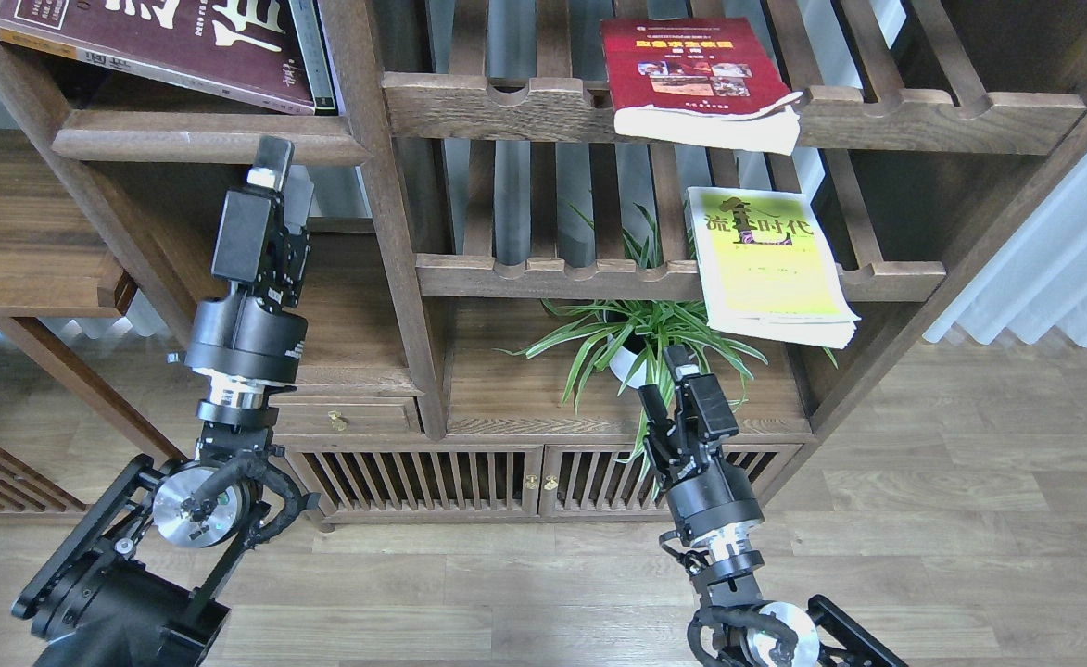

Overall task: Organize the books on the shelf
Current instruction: 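Lower the left arm and raise the right gripper toward the yellow book, then push the yellow-green book's bottom edge with the right gripper, then tilt the yellow-green book up off the shelf with the right gripper, then lower the yellow-green book and bring the left gripper to its edge, then grasp the yellow-green book with the left gripper beside the right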

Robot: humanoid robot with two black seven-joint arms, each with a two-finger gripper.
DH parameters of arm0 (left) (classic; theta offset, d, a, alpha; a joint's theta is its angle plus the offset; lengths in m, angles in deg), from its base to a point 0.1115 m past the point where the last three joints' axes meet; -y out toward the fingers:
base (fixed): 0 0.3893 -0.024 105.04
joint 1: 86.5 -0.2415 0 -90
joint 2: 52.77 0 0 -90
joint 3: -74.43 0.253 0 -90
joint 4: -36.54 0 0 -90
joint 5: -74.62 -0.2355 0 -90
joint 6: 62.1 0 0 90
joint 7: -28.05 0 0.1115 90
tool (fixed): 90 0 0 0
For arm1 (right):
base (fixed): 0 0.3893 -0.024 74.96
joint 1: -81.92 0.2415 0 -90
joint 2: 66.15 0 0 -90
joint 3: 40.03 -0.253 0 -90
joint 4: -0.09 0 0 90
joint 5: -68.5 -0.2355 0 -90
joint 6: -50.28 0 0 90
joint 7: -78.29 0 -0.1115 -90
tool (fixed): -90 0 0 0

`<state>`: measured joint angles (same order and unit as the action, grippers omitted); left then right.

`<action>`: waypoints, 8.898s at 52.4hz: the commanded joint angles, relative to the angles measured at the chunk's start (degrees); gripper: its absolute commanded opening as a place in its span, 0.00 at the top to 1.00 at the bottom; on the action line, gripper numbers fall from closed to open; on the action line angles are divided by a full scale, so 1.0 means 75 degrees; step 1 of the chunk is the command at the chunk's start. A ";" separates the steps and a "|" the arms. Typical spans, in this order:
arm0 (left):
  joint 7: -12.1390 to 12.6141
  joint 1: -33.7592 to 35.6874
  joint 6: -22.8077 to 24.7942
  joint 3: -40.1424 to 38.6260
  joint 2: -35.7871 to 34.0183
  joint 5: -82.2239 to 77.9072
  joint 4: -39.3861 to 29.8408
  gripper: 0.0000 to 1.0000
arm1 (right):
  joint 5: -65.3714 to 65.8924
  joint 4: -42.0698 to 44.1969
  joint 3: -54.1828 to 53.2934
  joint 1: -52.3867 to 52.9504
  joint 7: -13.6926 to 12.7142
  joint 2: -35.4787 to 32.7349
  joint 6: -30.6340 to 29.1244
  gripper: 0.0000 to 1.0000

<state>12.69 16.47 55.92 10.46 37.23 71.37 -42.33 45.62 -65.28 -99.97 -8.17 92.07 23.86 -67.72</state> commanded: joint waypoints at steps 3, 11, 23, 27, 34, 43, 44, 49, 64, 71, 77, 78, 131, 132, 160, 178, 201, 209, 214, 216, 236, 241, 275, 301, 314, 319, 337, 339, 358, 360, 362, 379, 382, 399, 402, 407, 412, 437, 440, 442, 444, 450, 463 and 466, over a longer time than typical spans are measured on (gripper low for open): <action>0.0172 -0.0509 -0.0003 0.0291 0.0000 -0.0012 0.0004 0.01 | -0.0148 0.0091 -0.0843 0.0224 0.0014 -0.0001 0.0000 0.15; 0.0290 -0.0686 -0.0003 0.0361 0.0000 -0.0012 0.0015 0.01 | -0.0336 0.0150 -0.1126 0.0353 0.0003 -0.0001 0.0000 0.15; 0.0278 -0.0639 -0.0003 0.0455 0.0000 -0.0024 0.0121 0.01 | -0.0418 0.0290 -0.1337 0.0611 -0.0009 -0.0001 0.0000 0.14; 0.0266 -0.0639 -0.0003 0.0455 0.0000 -0.0012 0.0121 0.01 | -0.0418 0.0302 -0.1337 0.0622 -0.0009 -0.0001 0.0000 0.13; 0.0278 -0.0662 -0.0003 0.0467 0.0000 -0.0024 0.0121 0.02 | -0.0418 0.0407 -0.1278 0.0599 -0.0032 -0.0001 0.0000 0.13; 0.0266 -0.0697 -0.0003 0.0467 0.0000 -0.0024 0.0121 0.01 | -0.0407 0.0501 -0.1231 0.0342 -0.0044 -0.0001 0.0000 0.11; 0.0266 -0.0697 -0.0003 0.0467 0.0000 -0.0024 0.0121 0.01 | -0.0406 0.0524 -0.1231 0.0341 -0.0056 -0.0001 0.0000 0.11; 0.0266 -0.0721 -0.0003 0.0467 0.0000 -0.0024 0.0121 0.01 | -0.0395 0.0700 -0.1231 0.0423 -0.0056 -0.0001 0.0000 0.11; 0.0149 -0.0744 -0.0003 0.0759 0.0000 -0.0024 0.0121 0.00 | -0.0477 0.1368 -0.1325 0.1056 -0.0079 -0.0001 0.0557 0.11; 0.0184 -0.0744 -0.0003 0.0912 0.0000 -0.0024 0.0121 0.00 | -0.0571 0.1427 -0.1325 0.1243 -0.0079 -0.0001 0.0639 0.11; 0.0266 -0.0744 -0.0003 0.0970 0.0000 -0.0070 0.0121 0.00 | -0.0582 0.1614 -0.1325 0.1372 -0.0079 -0.0001 0.0639 0.11; 0.0266 -0.0744 -0.0003 0.0982 0.0000 -0.0070 0.0121 0.00 | -0.0582 0.1638 -0.1325 0.1396 -0.0079 -0.0001 0.0639 0.11; 0.0278 -0.0721 -0.0003 0.1123 0.0000 -0.0082 0.0203 0.00 | -0.1227 0.2306 -0.1723 0.2439 -0.0208 -0.0001 0.2151 0.28; 0.0278 -0.0709 -0.0003 0.1123 0.0000 -0.0082 0.0203 0.00 | -0.1227 0.2306 -0.1723 0.2439 -0.0208 -0.0001 0.2151 0.29; 0.0290 -0.0592 -0.0003 0.1158 0.0000 -0.0094 0.0261 0.00 | -0.1180 0.2294 -0.1723 0.2462 -0.0114 -0.0001 0.1249 0.79; 0.0290 -0.0580 -0.0003 0.1240 0.0000 -0.0094 0.0343 0.00 | -0.1180 0.2282 -0.1723 0.2462 -0.0079 -0.0001 0.0827 0.95; 0.0254 -0.0533 -0.0003 0.1099 0.0000 0.0000 0.0941 0.00 | -0.1390 0.1498 -0.1723 0.1690 -0.0185 -0.0387 0.0000 0.96; 0.0278 -0.0451 -0.0003 0.1064 0.0000 0.0023 0.0988 0.00 | -0.1461 0.0467 -0.1653 0.0787 -0.0196 -0.0540 0.0000 0.97; 0.0278 -0.0416 -0.0003 0.1064 0.0000 0.0140 0.0988 0.00 | -0.1461 -0.0013 -0.1548 0.0389 -0.0197 -0.0552 0.0000 0.97; 0.0278 -0.0404 -0.0003 0.1076 -0.0012 0.0175 0.0988 0.00 | -0.1461 -0.0212 -0.1489 0.0248 -0.0197 -0.0552 0.0000 0.97; 0.0290 -0.0357 -0.0003 0.1286 -0.0024 0.0925 0.0894 0.00 | -0.1438 -0.1233 -0.0002 -0.0620 -0.0185 -0.1278 0.0000 0.97; 0.0348 -0.0264 -0.0003 0.1474 -0.0117 0.1194 0.0859 0.00 | -0.1438 -0.1327 0.0245 -0.0702 -0.0173 -0.1407 0.0000 0.97; 0.2821 -0.0275 -0.0003 0.2588 -0.1770 0.3773 0.0625 0.01 | -0.0723 -0.2077 0.1264 -0.1018 -0.0173 -0.1267 0.0000 0.97; 0.2774 -0.0182 -0.0003 0.2752 -0.1699 0.3762 0.0613 0.00 | -0.0465 -0.2065 0.2097 -0.1030 -0.0185 -0.0962 0.0000 0.96; 0.2739 -0.0240 -0.0003 0.3045 -0.1617 0.3762 0.0636 0.00 | -0.0184 -0.2065 0.2378 -0.1042 -0.0185 -0.0646 0.0000 0.96; 0.2739 -0.0240 -0.0003 0.3045 -0.1489 0.3762 0.0636 0.00 | 0.0167 -0.2054 0.2390 -0.1147 -0.0185 -0.0353 0.0000 0.96; 0.2727 -0.0287 -0.0003 0.3045 -0.1196 0.3762 0.0648 0.00 | 0.0332 -0.1948 0.2659 -0.1206 -0.0197 -0.0072 0.0000 0.96; 0.2727 -0.0276 -0.0003 0.3045 -0.1172 0.3762 0.0648 0.00 | 0.0332 -0.1925 0.2659 -0.1206 -0.0197 -0.0060 0.0000 0.96; 0.2751 -0.0252 -0.0003 0.3045 -0.1160 0.3762 0.0648 0.00 | 0.0426 -0.1890 0.2671 -0.1253 -0.0197 -0.0072 0.0000 0.96; 0.2751 -0.0240 -0.0003 0.3045 -0.1160 0.3762 0.0648 0.00 | 0.0437 -0.1890 0.2671 -0.1264 -0.0197 -0.0072 0.0000 0.96; 0.2751 -0.0240 -0.0003 0.3045 -0.1160 0.3762 0.0660 0.00 | 0.0437 -0.1890 0.2659 -0.1253 -0.0197 -0.0072 0.0000 0.96; 0.2809 -0.0205 -0.0003 0.3162 -0.1254 0.3762 0.0636 0.04 | 0.0437 -0.1890 0.2659 -0.1241 -0.0197 -0.0072 0.0000 0.96; 0.2809 -0.0193 -0.0003 0.3174 -0.1242 0.3762 0.0636 0.05 | 0.0437 -0.1890 0.2659 -0.1241 -0.0197 -0.0095 0.0000 0.96; 0.2809 -0.0135 -0.0003 0.3162 -0.1231 0.3762 0.0625 0.18 | 0.0437 -0.1819 0.2659 -0.1206 -0.0197 -0.0154 0.0000 0.96; 0.2809 -0.0135 -0.0003 0.3162 -0.1242 0.3762 0.0625 0.24 | 0.0437 -0.1819 0.2659 -0.1206 -0.0197 -0.0142 0.0000 0.96; 0.2809 -0.0135 -0.0003 0.3162 -0.1242 0.3762 0.0625 0.32 | 0.0437 -0.1808 0.2659 -0.1194 -0.0197 -0.0130 0.0000 0.96; 0.2809 -0.0135 -0.0003 0.3162 -0.1242 0.3762 0.0613 0.38 | 0.0437 -0.1772 0.2660 -0.1159 -0.0197 -0.0083 0.0000 0.96; 0.2844 -0.0088 -0.0003 0.3209 -0.1242 0.3738 0.0613 0.77 | 0.0437 -0.1772 0.2671 -0.1112 -0.0197 -0.0060 0.0000 0.96; 0.2856 -0.0088 -0.0003 0.3244 -0.1254 0.3738 0.0613 0.84 | 0.0437 -0.1772 0.2671 -0.1112 -0.0197 -0.0060 0.0000 0.96; 0.2856 -0.0088 -0.0003 0.3255 -0.1254 0.3738 0.0613 0.90 | 0.0437 -0.1772 0.2671 -0.1112 -0.0197 -0.0060 0.0000 0.96; 0.2856 -0.0076 -0.0003 0.3267 -0.1254 0.3727 0.0613 0.93 | 0.0437 -0.1772 0.2671 -0.1100 -0.0197 -0.0060 0.0000 0.96; 0.2856 -0.0006 -0.0003 0.3361 -0.1278 0.3715 0.0613 0.93 | 0.0437 -0.1772 0.2671 -0.1089 -0.0197 -0.0060 0.0000 0.96; 0.2844 0.0029 -0.0003 0.3384 -0.1324 0.3715 0.0613 0.93 | 0.0437 -0.1772 0.2566 -0.1089 -0.0185 -0.0048 0.0000 0.94; 0.2844 0.0029 -0.0003 0.3384 -0.1324 0.3715 0.0613 0.93 | 0.0437 -0.1772 0.2566 -0.1089 -0.0185 -0.0048 0.0000 0.93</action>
<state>34.04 16.68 55.90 35.68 27.32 99.29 -37.74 48.93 -78.56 -80.26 -16.38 90.58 23.47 -67.72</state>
